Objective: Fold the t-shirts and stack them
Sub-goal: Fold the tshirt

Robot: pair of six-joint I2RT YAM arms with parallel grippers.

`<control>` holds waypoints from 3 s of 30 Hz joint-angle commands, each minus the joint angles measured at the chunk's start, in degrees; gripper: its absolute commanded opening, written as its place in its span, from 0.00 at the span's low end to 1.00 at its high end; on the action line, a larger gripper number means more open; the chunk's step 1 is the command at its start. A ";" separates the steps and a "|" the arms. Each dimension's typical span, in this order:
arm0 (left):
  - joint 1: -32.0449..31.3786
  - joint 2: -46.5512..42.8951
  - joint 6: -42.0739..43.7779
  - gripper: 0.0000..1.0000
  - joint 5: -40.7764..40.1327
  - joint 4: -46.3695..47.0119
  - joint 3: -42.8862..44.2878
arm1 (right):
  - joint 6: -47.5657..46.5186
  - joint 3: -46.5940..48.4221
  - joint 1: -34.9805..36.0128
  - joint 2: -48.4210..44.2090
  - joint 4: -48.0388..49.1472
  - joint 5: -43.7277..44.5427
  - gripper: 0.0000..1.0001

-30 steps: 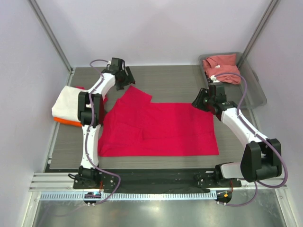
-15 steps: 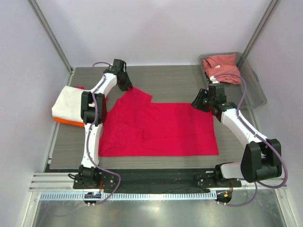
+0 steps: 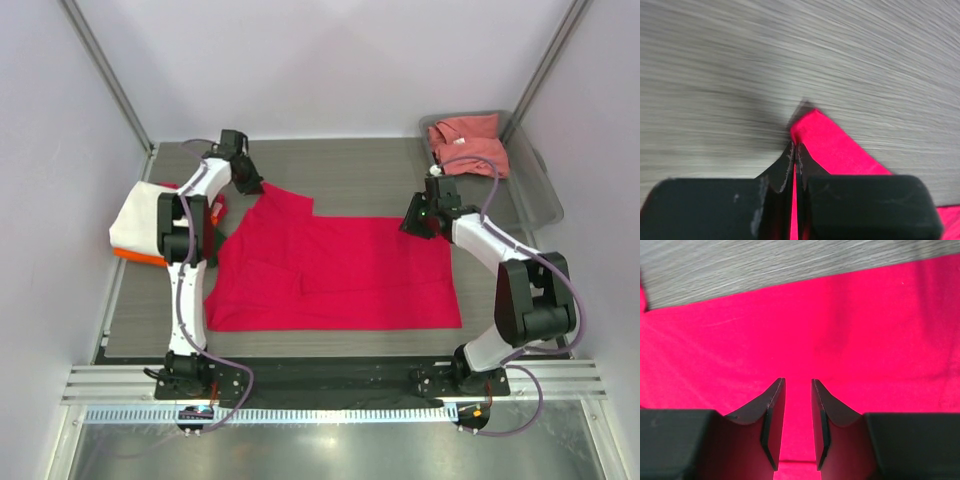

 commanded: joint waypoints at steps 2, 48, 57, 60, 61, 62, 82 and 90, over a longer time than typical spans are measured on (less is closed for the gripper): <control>4.52 -4.26 0.17 0.00 -2.58 1.00 -2.85 | 0.61 6.67 1.93 4.06 0.32 4.09 0.33; 3.73 -11.74 3.60 0.00 -7.94 10.67 -11.55 | -1.32 35.33 -0.35 38.09 -8.73 32.05 0.25; 2.41 -14.11 3.60 0.00 -8.38 10.05 -11.38 | -1.23 34.98 0.09 34.14 -8.82 32.58 0.01; 1.80 -15.25 3.07 0.00 -8.38 9.88 -11.12 | -1.50 34.98 0.53 33.00 -9.00 32.31 0.09; 1.62 -15.60 2.90 0.00 -8.90 9.70 -11.03 | -1.58 34.89 0.44 32.99 -9.17 32.40 0.21; 1.45 -15.87 2.81 0.00 -10.47 9.01 -10.77 | -1.76 35.07 0.61 32.82 -9.26 32.57 0.29; 2.23 -16.40 2.98 0.00 -16.29 5.48 -11.20 | 1.13 34.37 1.14 39.50 -9.88 31.79 0.43; 3.03 -16.40 3.07 0.00 -15.32 5.66 -12.17 | 5.09 26.38 1.14 36.25 -5.41 27.74 0.47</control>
